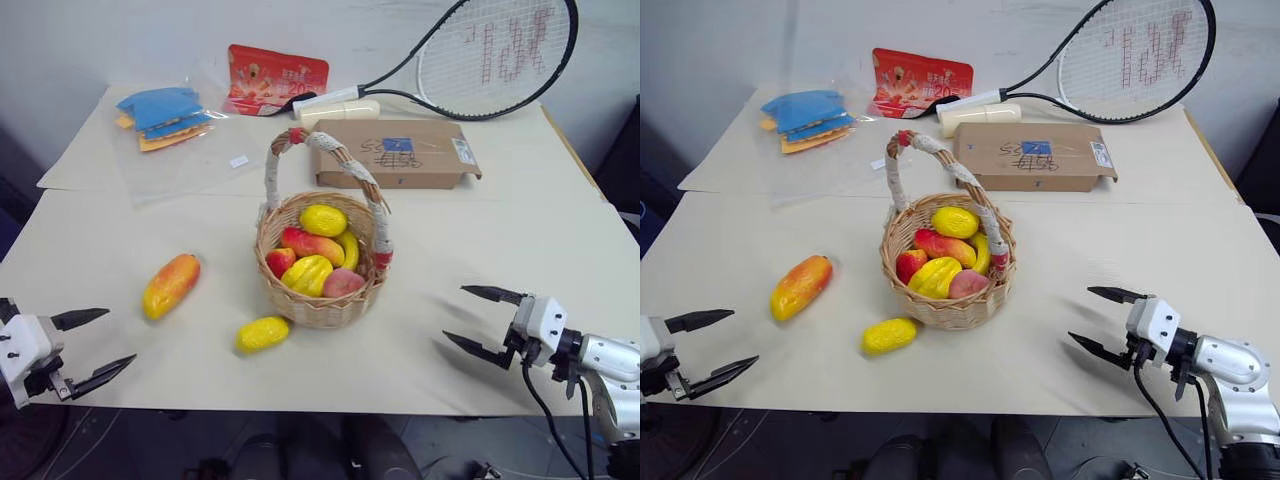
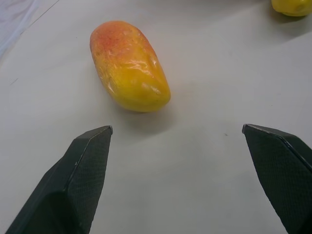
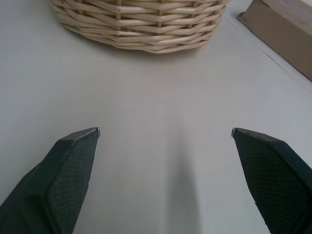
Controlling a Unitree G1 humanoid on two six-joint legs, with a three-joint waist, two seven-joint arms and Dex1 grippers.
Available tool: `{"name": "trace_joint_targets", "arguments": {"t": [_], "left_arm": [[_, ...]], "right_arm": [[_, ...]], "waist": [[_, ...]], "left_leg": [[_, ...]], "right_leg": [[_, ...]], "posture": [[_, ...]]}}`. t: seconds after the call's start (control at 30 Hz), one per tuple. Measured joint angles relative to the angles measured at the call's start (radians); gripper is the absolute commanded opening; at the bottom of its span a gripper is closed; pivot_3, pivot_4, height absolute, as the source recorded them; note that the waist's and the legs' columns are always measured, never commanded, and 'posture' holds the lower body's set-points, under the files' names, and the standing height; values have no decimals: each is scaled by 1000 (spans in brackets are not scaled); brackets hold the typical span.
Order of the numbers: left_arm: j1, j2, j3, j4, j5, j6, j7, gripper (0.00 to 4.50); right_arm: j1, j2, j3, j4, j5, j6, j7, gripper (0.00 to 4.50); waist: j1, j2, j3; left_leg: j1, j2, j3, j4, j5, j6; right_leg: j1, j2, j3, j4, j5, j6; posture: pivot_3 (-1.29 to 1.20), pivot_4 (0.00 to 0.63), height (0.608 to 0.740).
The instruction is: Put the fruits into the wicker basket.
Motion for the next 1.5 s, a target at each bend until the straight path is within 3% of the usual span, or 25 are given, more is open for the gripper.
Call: {"name": "trace_joint_targets", "arguments": {"t": [0.37,0.57,0.7,0.77,0.9,1.07,1.23,1.5], "left_arm": [[28,4,20,-41,-76,154,-26,4500],[69,75,89,-54,-161,469,-15,4500],[117,91,159,10,-152,539,-18,4500],[125,117,176,114,-128,559,-15,4500],[67,140,198,291,-78,527,18,4500],[-5,157,205,257,-158,651,-29,4500],[-203,187,92,71,-226,755,-8,4500],[-588,108,-297,-9,-138,805,199,4500]], "right_arm": [[105,1,-12,-99,104,55,59,4478],[153,-19,-17,-200,187,152,99,4478],[159,34,-42,-361,222,165,18,4478],[149,92,-50,-475,266,181,-61,4478],[142,100,-52,-617,342,250,-130,4478],[81,85,-50,-692,411,311,-143,4478],[23,85,-10,-710,393,301,-110,4478],[29,118,15,-677,359,300,-90,4478]], "waist": [[0,0,0],[-1,0,0],[-3,0,0],[-2,0,0],[6,-2,-1],[21,-8,-5],[33,-9,-5],[16,-4,-3]], "left_leg": [[0,0,-1,0,0,0],[0,0,-3,0,0,0],[0,0,-3,-1,0,-1],[-1,0,-5,-1,1,-2],[-1,-1,-8,-1,1,-2],[-3,-2,-9,-1,1,-1],[-3,-2,-13,-1,2,-2],[-6,-2,-11,-1,3,-3]], "right_leg": [[1,0,-1,0,0,0],[1,0,-1,0,0,0],[0,0,-2,0,0,0],[0,0,-3,1,0,-1],[1,-3,-7,-1,0,-1],[2,-14,-21,-2,-1,-2],[5,-16,-27,-4,-1,-2],[1,-12,-26,-2,-1,-1]], "posture": [[0,150,740],[0,150,740],[0,150,740],[0,150,740],[0,150,740],[0,150,740],[0,150,740],[0,150,740]]}}
